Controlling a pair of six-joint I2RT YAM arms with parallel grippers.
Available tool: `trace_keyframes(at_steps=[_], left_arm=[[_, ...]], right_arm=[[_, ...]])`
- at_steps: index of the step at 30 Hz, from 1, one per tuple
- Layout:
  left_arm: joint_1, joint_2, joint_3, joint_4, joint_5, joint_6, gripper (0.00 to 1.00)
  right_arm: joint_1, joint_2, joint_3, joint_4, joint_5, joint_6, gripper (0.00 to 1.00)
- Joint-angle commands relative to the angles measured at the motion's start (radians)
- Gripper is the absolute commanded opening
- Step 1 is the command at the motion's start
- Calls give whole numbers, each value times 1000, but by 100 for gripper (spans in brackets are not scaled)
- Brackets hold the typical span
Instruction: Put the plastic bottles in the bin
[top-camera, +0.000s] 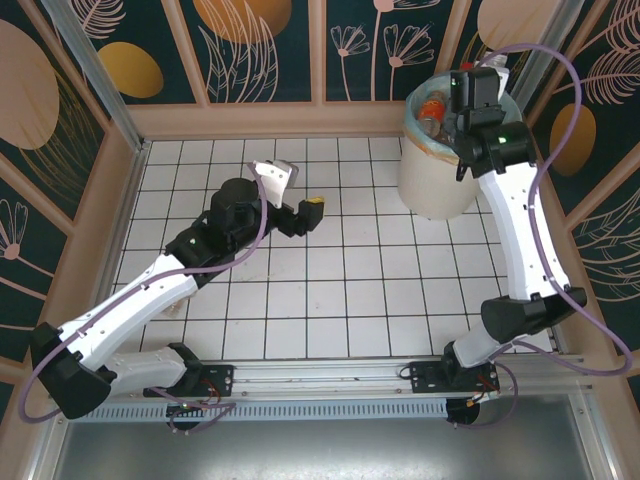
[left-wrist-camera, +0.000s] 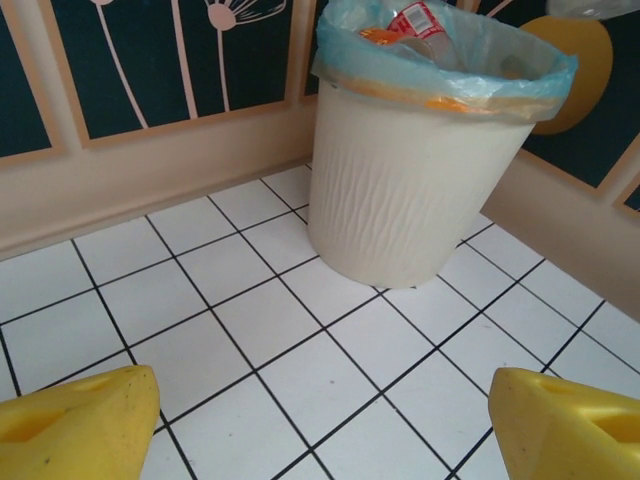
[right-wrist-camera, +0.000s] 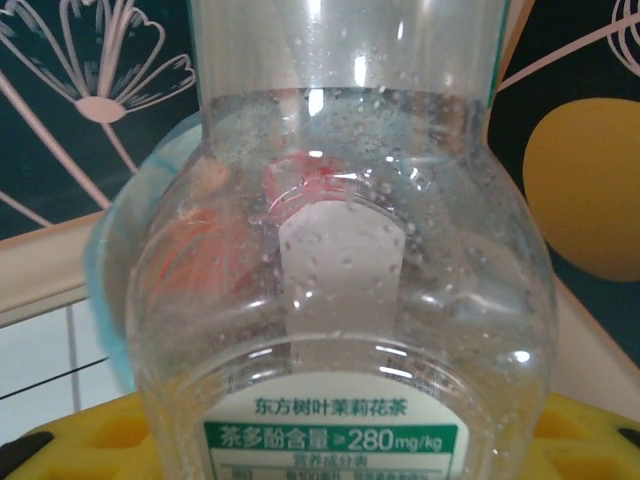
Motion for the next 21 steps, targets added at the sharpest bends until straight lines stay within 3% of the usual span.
trace_keyframes(at_steps=[1,8,15,21], left_arm=[[2,7,40,33,24,-36,86],[2,17,26,45,9,-20,86],[3,33,16,54,6,-26,86],[2,44,16,59,-1,-22,86]], right_arm=[[-23,13,-74,210,46,-72,43],[-36,48,-227,429,75,-142,48],[-59,145,-194,361,77,-109,52],[-146,136,-217,320,57,-21,55]])
